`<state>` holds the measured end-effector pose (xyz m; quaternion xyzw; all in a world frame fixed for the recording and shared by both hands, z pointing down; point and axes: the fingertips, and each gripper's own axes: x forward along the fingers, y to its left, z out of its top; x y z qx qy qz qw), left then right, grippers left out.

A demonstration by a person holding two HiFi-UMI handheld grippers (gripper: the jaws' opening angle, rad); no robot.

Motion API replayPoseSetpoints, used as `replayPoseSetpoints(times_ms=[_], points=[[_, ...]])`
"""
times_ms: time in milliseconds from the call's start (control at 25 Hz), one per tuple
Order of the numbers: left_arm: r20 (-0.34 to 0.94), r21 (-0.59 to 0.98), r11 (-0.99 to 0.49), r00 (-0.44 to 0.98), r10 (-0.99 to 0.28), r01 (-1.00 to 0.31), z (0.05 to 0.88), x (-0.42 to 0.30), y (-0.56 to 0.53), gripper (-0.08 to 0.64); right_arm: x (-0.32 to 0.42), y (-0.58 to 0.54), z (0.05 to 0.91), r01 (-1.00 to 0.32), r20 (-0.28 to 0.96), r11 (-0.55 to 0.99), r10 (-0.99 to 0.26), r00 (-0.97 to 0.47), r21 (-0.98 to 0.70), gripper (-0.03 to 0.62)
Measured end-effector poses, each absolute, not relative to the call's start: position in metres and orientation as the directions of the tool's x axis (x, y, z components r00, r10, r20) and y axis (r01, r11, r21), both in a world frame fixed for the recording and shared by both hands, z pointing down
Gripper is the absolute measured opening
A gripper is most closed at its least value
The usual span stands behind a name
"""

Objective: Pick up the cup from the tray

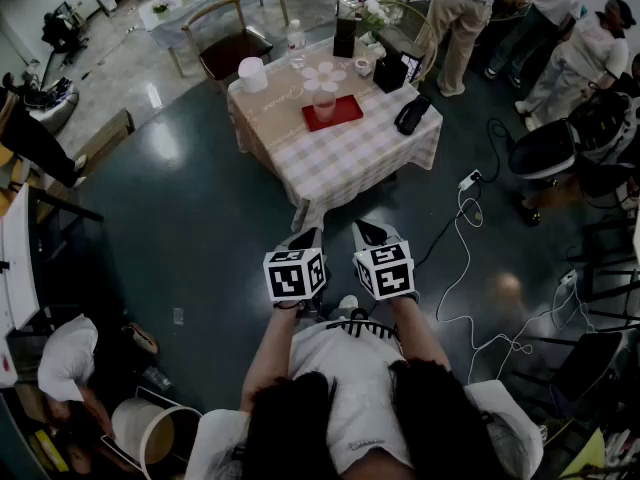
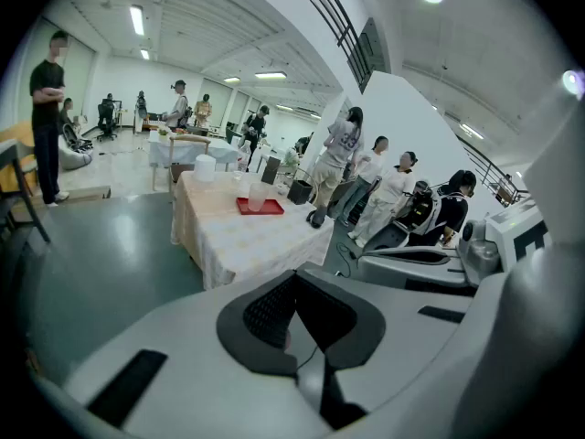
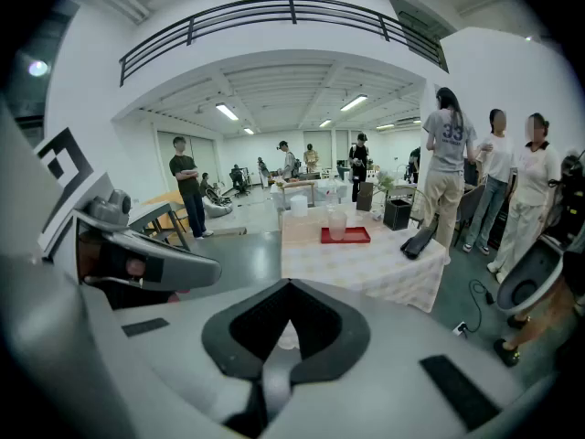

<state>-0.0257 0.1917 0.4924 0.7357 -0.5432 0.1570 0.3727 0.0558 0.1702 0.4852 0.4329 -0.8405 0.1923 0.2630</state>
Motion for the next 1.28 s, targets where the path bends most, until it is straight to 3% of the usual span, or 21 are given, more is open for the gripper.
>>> replayPoseSetpoints(times_ms=[440, 720, 880, 1000, 1280], points=[[0.634, 0.351, -0.135, 0.341, -0.694, -0.927, 0.493, -0.025, 0.184, 0.005, 0.061, 0.163, 0.488, -0.833, 0.609, 0.545, -0.63, -0.482, -0.095, 0.006], [0.633, 0.353, -0.132, 0.34, -0.696, -0.926, 0.492, -0.023, 0.182, 0.005, 0.058, 0.158, 0.482, -0.818, 0.557, 0.534, -0.622, -0.55, -0.211, 0.017], [0.63, 0.366, -0.113, 0.335, -0.701, -0.924, 0.489, -0.021, 0.177, 0.005, 0.063, 0.154, 0.481, -0.808, 0.56, 0.563, -0.619, -0.551, -0.174, 0.11], [0.63, 0.362, -0.105, 0.327, -0.704, -0.926, 0.489, -0.02, 0.172, 0.005, 0.066, 0.149, 0.477, -0.8, 0.536, 0.574, -0.627, -0.566, -0.174, 0.229], [0.637, 0.332, -0.088, 0.292, -0.714, -0.939, 0.493, -0.008, 0.164, 0.005, 0.087, 0.133, 0.47, -0.809, 0.494, 0.559, -0.659, -0.567, -0.182, 0.259]])
